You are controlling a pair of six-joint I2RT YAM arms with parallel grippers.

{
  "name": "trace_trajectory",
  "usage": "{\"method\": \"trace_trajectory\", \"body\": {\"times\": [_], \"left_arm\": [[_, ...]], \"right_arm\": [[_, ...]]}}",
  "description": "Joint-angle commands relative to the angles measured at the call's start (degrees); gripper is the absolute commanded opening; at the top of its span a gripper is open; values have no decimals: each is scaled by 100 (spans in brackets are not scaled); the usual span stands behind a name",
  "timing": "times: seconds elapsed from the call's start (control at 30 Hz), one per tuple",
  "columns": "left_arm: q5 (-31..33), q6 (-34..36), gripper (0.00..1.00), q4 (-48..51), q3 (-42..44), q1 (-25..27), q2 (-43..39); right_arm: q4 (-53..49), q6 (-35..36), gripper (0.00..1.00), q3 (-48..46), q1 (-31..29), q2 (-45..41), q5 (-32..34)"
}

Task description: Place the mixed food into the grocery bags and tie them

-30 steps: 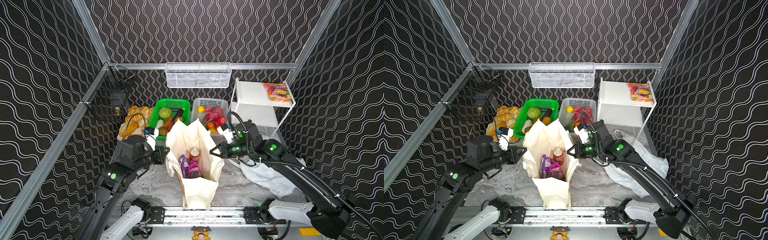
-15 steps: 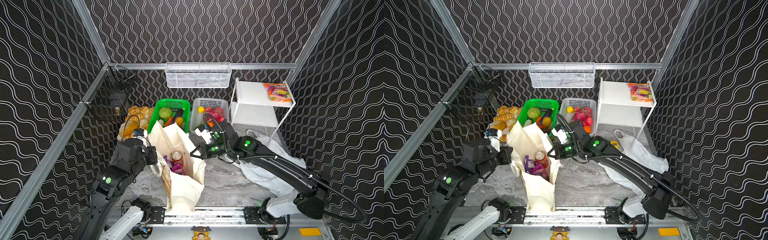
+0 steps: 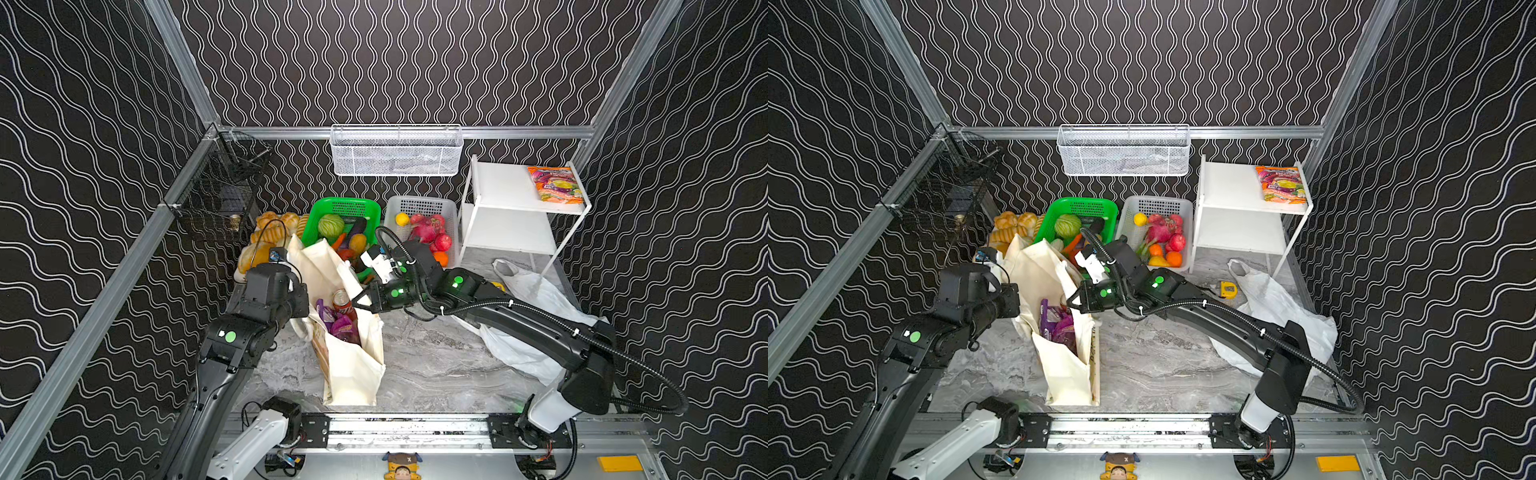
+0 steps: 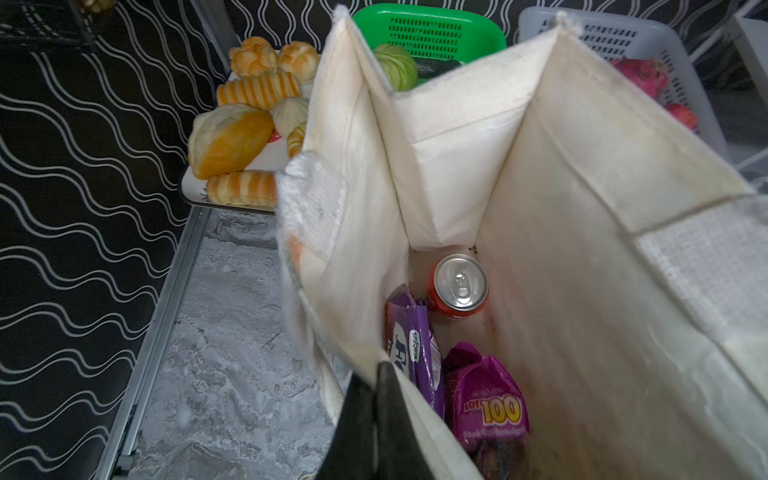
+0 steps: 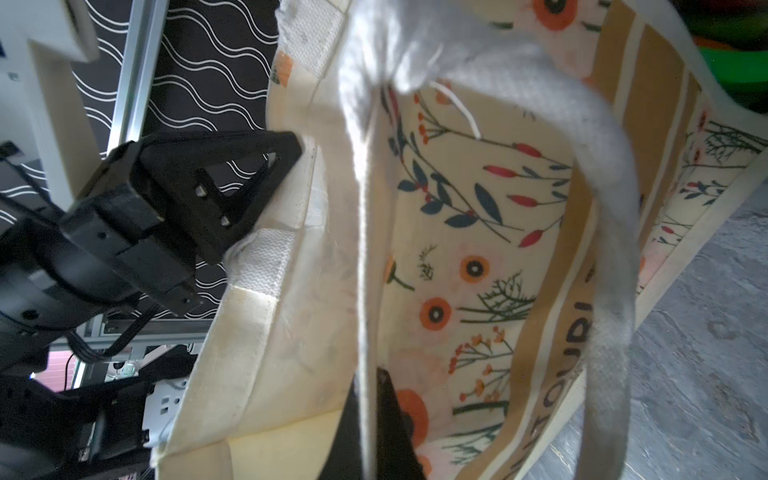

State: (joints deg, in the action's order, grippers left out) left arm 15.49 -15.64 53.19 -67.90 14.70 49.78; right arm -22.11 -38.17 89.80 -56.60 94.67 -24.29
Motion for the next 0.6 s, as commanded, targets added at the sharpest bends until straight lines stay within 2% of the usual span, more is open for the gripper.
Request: {"method": "trace_trajectory", "body": {"times": [0.0,0.13,0.4,0.57], "left_arm": [[-41,59,0,-645,-51,-485,42],[-665,-57,0,-798,-73,-1204,142],[-1337,163,0,-1045,-274,-2566,319],[-1665,295,0,-1287,-357,-3443,349]], "right_arm": [[929,-185,0,201,-97,100,-68],[1098,-309,0,390,-205,300,100],[1659,-727,0,901,-498,909,412],[1760,-878,0,1560,-691,1453,552]]}}
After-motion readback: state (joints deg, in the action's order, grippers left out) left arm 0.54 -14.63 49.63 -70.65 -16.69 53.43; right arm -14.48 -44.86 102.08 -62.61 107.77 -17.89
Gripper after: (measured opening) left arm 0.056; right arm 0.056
